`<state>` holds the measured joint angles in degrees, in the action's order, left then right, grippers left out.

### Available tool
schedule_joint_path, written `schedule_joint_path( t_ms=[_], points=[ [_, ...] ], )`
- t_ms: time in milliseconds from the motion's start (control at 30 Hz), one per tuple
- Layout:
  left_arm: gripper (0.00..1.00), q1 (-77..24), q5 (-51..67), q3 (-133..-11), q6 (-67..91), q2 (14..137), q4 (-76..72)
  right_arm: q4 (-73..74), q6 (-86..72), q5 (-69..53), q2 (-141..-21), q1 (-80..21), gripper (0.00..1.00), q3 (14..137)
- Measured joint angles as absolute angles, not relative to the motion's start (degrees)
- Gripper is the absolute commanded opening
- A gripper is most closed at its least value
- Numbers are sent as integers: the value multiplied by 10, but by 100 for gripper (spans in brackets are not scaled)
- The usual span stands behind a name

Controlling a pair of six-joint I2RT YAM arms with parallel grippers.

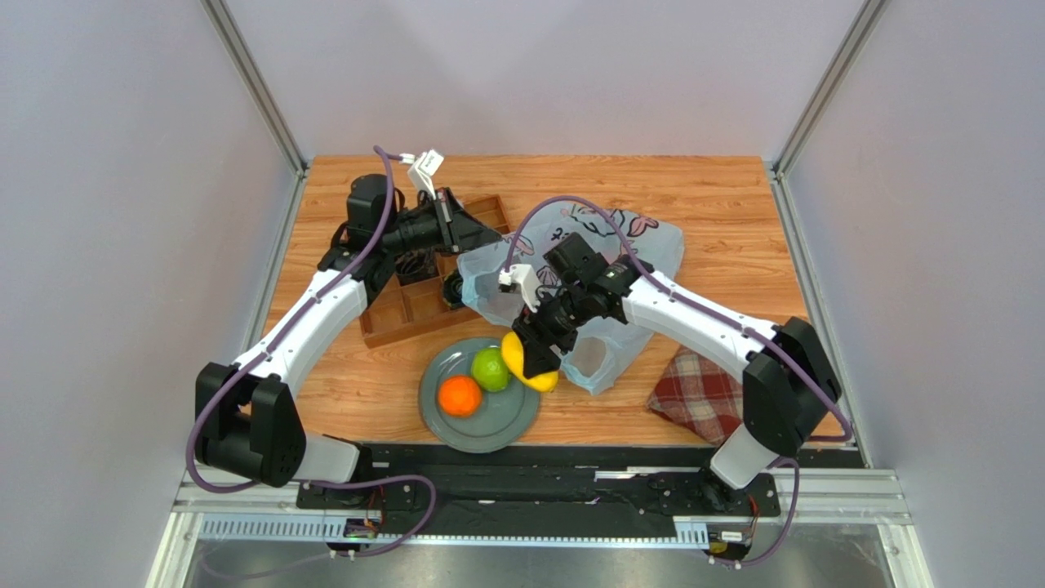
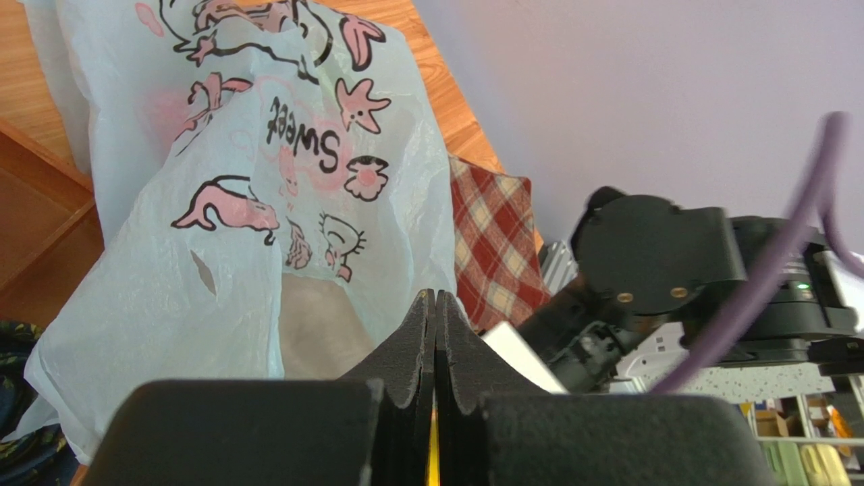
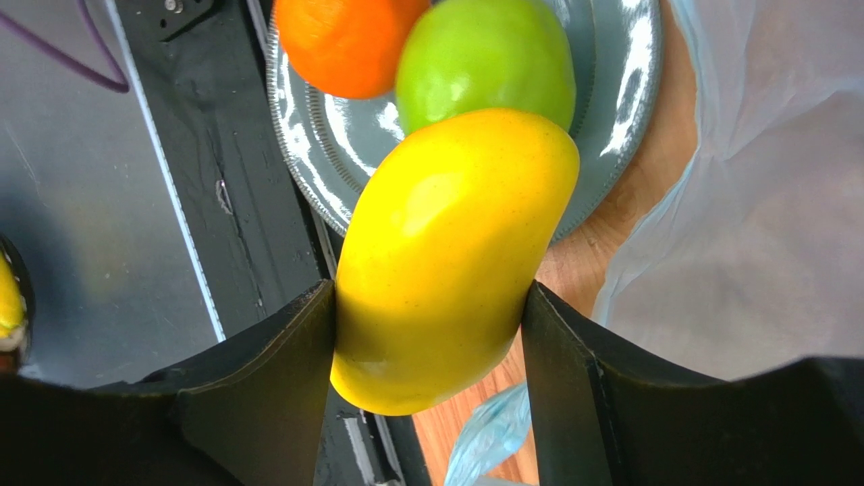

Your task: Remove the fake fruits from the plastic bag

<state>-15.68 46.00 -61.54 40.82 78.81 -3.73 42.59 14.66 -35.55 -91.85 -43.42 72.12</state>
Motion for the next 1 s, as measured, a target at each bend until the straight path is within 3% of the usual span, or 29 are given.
schedule_joint_path(
  t_ms=[200, 300, 400, 467, 500, 567, 800, 1000],
  points=[
    [0, -156, 459, -615, 408, 788, -37, 371, -21, -334, -973, -421, 42, 688],
    [0, -157, 458, -615, 408, 788, -36, 343, -97, -328, -1003, -416, 47, 683],
    [0, -156, 456, -615, 407, 788, -36, 320, -135, -324, -1035, -421, 60, 692],
    [0, -156, 455, -615, 407, 788, -36, 310, -147, -324, -1049, -426, 80, 705],
    [1, -156, 453, -615, 407, 788, -36, 307, -151, -323, -1053, -427, 98, 709],
    [7, -157, 449, -615, 407, 788, -34, 307, -152, -318, -1056, -429, 100, 717],
    [42, -153, 409, -615, 355, 778, 48, 372, -88, -298, -1003, -404, 100, 723],
    [52, -145, 373, -600, 279, 704, 146, 374, -34, -251, -851, -382, 100, 666]
  ],
)
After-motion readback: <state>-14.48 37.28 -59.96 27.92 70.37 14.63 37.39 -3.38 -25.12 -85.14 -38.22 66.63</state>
